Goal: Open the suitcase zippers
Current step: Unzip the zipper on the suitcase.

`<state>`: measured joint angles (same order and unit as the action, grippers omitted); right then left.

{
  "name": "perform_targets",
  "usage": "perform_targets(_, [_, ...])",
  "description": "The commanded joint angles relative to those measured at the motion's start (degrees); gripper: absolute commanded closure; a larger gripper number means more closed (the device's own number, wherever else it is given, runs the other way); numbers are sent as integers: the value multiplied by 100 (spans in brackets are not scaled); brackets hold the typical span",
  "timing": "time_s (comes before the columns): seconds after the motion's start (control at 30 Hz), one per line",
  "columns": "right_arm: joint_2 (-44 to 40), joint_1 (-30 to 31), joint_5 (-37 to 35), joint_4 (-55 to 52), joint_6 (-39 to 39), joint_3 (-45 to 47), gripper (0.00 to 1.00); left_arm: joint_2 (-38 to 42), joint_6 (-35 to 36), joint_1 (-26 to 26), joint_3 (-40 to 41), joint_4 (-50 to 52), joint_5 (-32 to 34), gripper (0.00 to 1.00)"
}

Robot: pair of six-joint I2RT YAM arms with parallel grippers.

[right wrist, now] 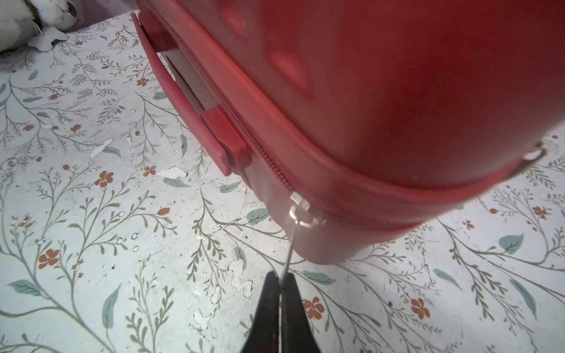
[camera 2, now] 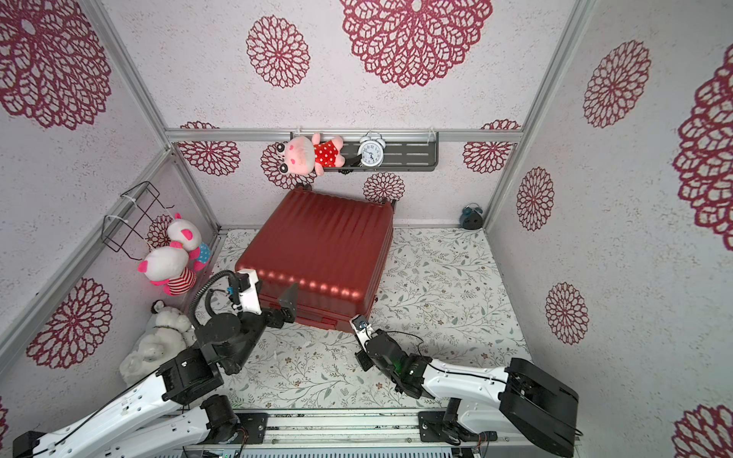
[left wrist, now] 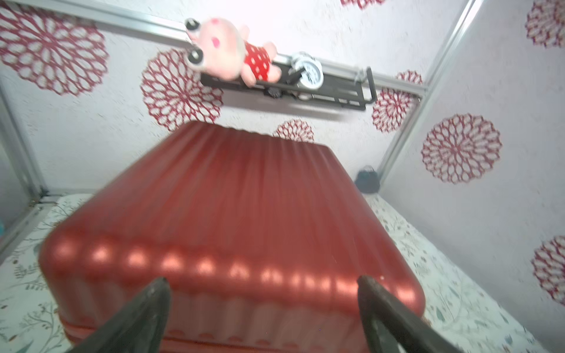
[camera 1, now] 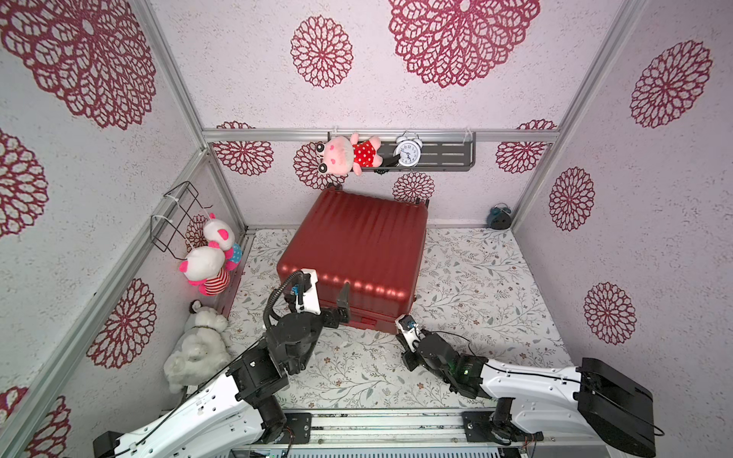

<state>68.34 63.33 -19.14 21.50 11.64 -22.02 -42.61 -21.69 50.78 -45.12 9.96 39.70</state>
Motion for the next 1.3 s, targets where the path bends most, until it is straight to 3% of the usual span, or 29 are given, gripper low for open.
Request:
perform_targets(0.0, [-70,171,380,-321,119,-81,100,-254,-657,-856,-506,1285,-272,2])
perform_targets(0.37, [-160,188,490,-485,249,-122,100,-1644,-1297,-4297,-1866,2326,-3533,2])
perform_targets(0.57, [-151,202,539,-584,344,-132,100,-2925,-1216,-5420,-2509,2309,-5159,2])
perform_targets(0.8, [-289,208,537,-815,456,-171,100,-3794,-1157,-5590,-2738,1843,-6472,2])
perform_targets(0.93, [-489,206,456,-1048,588,-197,100,-3755,-1296,-5555,-2383,1518,-6899,1])
perform_targets(1.13, [-755,206,305,-1507,800,-308,100,-3251,-1552,-5312,-1527,1013,-6957,1])
perform_targets(1.27, [-910,214,270,-1665,880,-334,100,-2994,-1667,-4806,-1266,947,-6625,1])
